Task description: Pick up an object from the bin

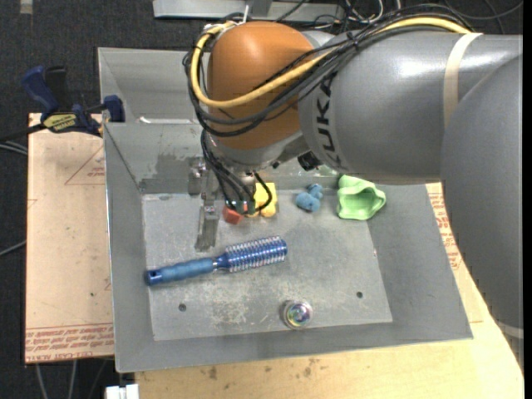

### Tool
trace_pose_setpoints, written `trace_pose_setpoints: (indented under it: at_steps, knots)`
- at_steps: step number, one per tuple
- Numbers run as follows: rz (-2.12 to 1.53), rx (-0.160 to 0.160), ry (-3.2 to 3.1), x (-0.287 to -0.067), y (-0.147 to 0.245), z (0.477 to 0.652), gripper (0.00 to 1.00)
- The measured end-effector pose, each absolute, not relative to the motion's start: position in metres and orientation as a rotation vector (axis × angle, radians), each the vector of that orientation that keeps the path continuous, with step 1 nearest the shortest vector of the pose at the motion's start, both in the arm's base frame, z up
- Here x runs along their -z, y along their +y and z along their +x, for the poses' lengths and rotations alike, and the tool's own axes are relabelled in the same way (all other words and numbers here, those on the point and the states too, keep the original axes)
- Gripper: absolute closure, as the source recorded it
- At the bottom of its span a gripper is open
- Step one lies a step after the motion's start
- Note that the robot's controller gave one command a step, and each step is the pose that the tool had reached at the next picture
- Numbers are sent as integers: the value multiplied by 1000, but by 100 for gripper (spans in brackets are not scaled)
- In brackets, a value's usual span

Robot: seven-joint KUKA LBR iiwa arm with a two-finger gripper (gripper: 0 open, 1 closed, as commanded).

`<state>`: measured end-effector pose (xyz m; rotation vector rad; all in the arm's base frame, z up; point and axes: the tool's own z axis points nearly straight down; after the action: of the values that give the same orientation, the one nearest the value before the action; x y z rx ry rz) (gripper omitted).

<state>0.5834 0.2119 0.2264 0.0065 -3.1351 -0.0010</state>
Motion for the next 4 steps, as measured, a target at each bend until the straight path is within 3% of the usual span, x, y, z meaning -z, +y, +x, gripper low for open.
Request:
trace_pose_setpoints:
  at_steps: [1, 2, 3, 4]
  knots:
    - [326, -1, -3119, -66, 179, 570, 0]
    - [327, 3, -3125, -70, 180, 571, 100]
    - [303, 8, -3133, -193, 225, 523, 100]
    - [295, 3, -3137, -291, 191, 515, 100]
